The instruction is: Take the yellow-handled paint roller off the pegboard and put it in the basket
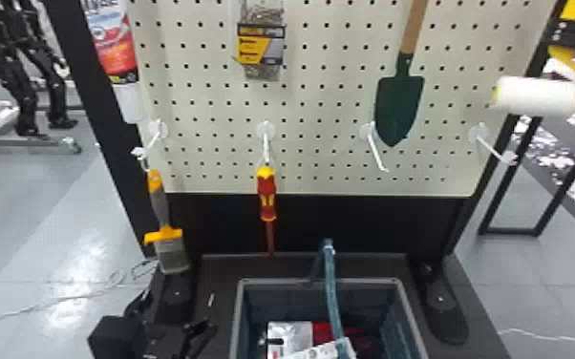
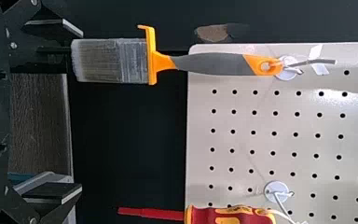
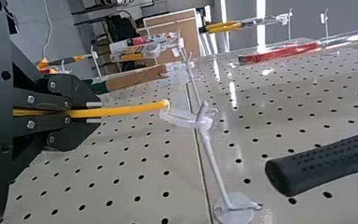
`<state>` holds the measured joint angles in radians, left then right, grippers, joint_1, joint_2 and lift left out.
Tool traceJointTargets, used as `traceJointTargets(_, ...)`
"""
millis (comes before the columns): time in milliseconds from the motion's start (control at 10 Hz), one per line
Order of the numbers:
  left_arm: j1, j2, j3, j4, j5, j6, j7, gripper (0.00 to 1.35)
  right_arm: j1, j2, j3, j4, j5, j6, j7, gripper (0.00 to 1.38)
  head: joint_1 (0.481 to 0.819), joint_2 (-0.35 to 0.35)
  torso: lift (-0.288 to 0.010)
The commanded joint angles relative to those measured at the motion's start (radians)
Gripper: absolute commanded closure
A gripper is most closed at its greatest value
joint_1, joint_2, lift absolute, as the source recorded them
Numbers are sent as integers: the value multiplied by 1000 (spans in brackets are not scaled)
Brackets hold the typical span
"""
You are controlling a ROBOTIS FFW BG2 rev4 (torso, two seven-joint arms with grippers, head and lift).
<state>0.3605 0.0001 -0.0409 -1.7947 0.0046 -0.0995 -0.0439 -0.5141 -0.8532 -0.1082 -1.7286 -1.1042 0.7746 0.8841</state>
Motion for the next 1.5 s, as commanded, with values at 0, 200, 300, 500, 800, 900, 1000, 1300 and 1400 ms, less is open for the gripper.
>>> traceJointTargets(0, 1, -3, 1, -2, 0, 0, -1, 148, 9, -1, -16, -23, -6, 0, -4, 1282, 549, 0, -100)
traceJointTargets(200, 3, -3, 1, -2, 0, 0, -1, 148, 14, -1, -48, -48, -20, 0, -11, 1283, 549, 0, -100)
traceJointTargets(300, 5, -3, 1, -2, 2, -2, -1, 148, 29, -1, -94, -71, -22, 2, -19, 1282, 549, 0, -100)
traceJointTargets(500, 5, -3, 3, -2, 2, 0, -1, 148, 40, -1, -159, -97, -22, 8, -40, 1282, 549, 0, -100)
traceJointTargets(800, 3, -3, -1, -2, 0, 1, -1, 148, 206, 63, -223, -147, -37, 51, -105, 1282, 549, 0, -100)
traceJointTargets(900, 3, -3, 1, -2, 3, 1, -1, 148, 266, 114, -228, -163, -26, 52, -105, 1282, 549, 0, -100)
traceJointTargets(1000, 3, -3, 1, -2, 3, 1, -1, 148, 335, 177, -260, -189, 6, 63, -105, 1282, 549, 0, -100)
traceJointTargets(1300, 5, -3, 1, -2, 2, 3, -1, 148, 480, 322, -309, -238, 60, 75, -100, 1282, 549, 0, -100)
traceJointTargets(1400, 3, -3, 1, 0, 0, 3, -1, 148, 516, 376, -309, -244, 95, 77, -85, 1282, 549, 0, -100)
